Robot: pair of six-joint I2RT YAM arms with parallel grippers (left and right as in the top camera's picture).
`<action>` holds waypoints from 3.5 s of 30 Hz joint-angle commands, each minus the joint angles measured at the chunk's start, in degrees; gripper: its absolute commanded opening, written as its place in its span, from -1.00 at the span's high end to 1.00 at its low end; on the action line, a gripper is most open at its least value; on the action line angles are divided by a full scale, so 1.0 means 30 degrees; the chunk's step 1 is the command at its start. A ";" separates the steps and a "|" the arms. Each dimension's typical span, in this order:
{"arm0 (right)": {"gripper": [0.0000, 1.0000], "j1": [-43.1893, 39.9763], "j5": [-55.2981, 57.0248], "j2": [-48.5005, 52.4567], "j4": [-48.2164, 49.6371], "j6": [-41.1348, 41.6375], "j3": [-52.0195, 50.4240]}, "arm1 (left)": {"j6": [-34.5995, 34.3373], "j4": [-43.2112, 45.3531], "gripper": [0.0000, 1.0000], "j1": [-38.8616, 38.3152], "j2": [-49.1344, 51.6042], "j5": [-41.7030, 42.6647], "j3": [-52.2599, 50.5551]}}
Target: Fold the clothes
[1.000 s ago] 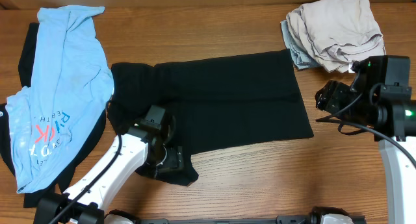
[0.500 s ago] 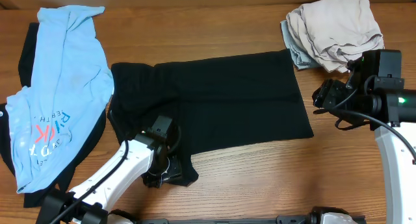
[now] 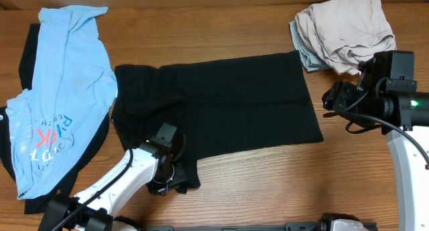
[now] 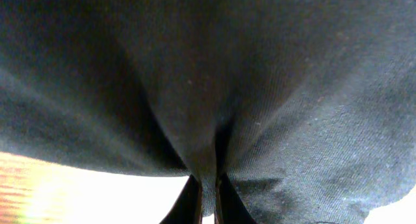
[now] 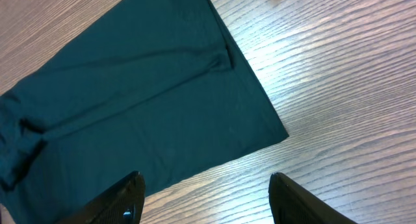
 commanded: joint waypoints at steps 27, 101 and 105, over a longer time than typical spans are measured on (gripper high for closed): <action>0.00 -0.0044 0.0430 0.3912 0.4852 0.2091 -0.8211 | 0.5581 -0.7242 0.92 0.3177 0.0044 -0.1035 0.7278; 0.92 -0.0066 0.0248 0.4393 1.0987 0.0350 -0.6965 | 0.8080 0.1843 0.92 0.5224 0.6761 -0.7883 1.2072; 0.92 -0.0044 0.0095 0.5100 1.2131 0.0342 -0.6965 | 0.8080 0.2667 0.83 0.5231 0.6892 -0.7883 1.2072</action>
